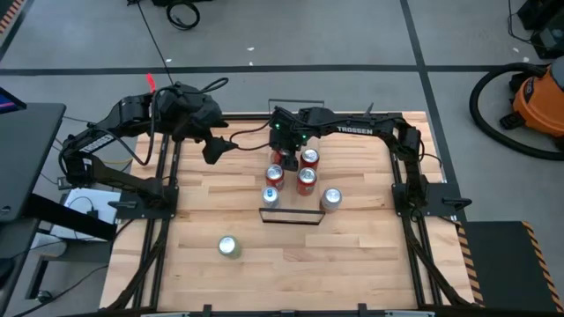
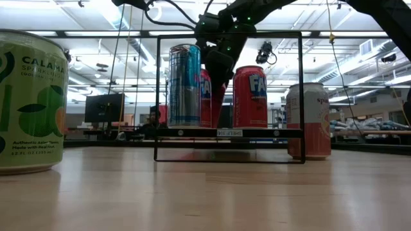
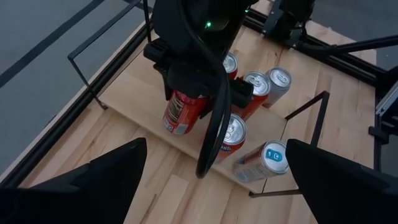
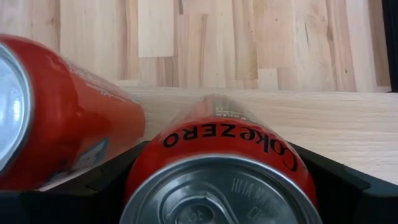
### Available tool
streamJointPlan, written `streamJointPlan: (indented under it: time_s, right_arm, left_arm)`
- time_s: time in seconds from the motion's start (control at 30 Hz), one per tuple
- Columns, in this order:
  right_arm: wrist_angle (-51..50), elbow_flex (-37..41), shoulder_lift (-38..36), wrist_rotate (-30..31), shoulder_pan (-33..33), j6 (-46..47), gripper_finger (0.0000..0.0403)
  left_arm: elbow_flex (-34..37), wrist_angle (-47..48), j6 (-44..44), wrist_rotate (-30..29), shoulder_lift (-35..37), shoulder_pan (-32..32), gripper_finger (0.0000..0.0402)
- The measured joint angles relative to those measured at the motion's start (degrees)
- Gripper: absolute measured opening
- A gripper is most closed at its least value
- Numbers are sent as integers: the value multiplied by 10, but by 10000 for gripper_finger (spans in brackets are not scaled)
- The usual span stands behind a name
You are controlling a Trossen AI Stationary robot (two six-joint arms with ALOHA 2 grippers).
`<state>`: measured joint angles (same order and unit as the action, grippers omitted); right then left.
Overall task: Place canned beverage on shelf
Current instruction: Put the red black soda can on the shelf, then adjust the right red black soda can on the shelf
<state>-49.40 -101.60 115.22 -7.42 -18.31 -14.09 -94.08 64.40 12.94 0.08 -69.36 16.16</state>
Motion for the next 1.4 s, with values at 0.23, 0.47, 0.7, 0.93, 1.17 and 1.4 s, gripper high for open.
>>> streamJointPlan:
  time_s: [0.23,0.47,0.7,0.93,1.17,1.4]
  right_arm:
    - [-8,0,0,-2,-2,0,347]
    - [-7,0,-2,-4,-2,0,380]
    - [-10,-1,-2,6,-2,0,395]
    - [-56,-35,-2,13,-2,0,396]
    - [-113,-74,-2,14,-2,3,396]
    - [-180,-118,-2,14,-2,7,396]
  left_arm:
    - [0,-2,5,0,0,0,396]
    - [0,-4,4,0,0,0,396]
    - [0,-4,0,0,0,0,396]
    - [0,-4,0,0,0,0,396]
    - [0,-4,4,0,0,0,396]
    - [0,-4,4,0,0,0,396]
